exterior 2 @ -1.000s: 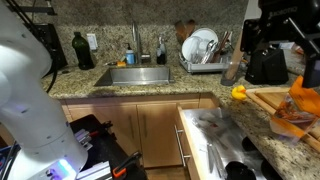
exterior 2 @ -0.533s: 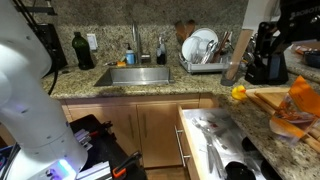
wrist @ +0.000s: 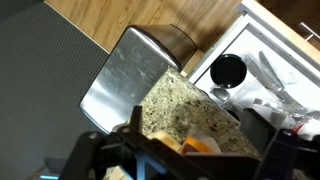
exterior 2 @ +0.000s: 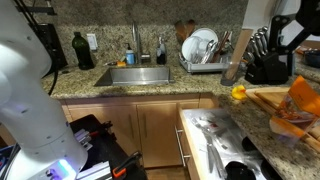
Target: Place the orange pack inside the open drawer, take the pack out of the drawer and put it on the countertop
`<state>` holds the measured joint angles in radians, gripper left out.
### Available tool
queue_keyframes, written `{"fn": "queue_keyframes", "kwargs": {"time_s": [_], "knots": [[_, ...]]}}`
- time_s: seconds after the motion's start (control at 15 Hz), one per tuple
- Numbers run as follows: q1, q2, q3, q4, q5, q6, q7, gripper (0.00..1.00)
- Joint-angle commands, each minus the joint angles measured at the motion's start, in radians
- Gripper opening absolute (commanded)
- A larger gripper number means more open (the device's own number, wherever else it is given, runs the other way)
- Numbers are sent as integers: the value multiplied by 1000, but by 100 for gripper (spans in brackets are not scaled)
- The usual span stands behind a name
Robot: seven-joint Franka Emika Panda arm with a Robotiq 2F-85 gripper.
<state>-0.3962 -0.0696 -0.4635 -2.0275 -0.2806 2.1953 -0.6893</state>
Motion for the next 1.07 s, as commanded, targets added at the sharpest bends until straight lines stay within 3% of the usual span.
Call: {"fn": "queue_keyframes", "kwargs": {"time_s": [0.0,0.07,0.27,0.33,0.53,0.8,0.87,0.93,1.0], "knots": [[11,81,2,91,143,-1,-248,100],[-5,23,8,32,75,9,-137,100],[1,60,16,69,125,7,-211,100],[1,49,16,50,186,34,-383,100],[-10,105,7,90,228,72,-575,100],[-28,221,23,222,363,9,-871,100],[-35,261,31,264,393,-40,-883,100],[-27,164,31,163,334,21,-803,100],[-32,196,39,194,355,1,-828,100]]}}
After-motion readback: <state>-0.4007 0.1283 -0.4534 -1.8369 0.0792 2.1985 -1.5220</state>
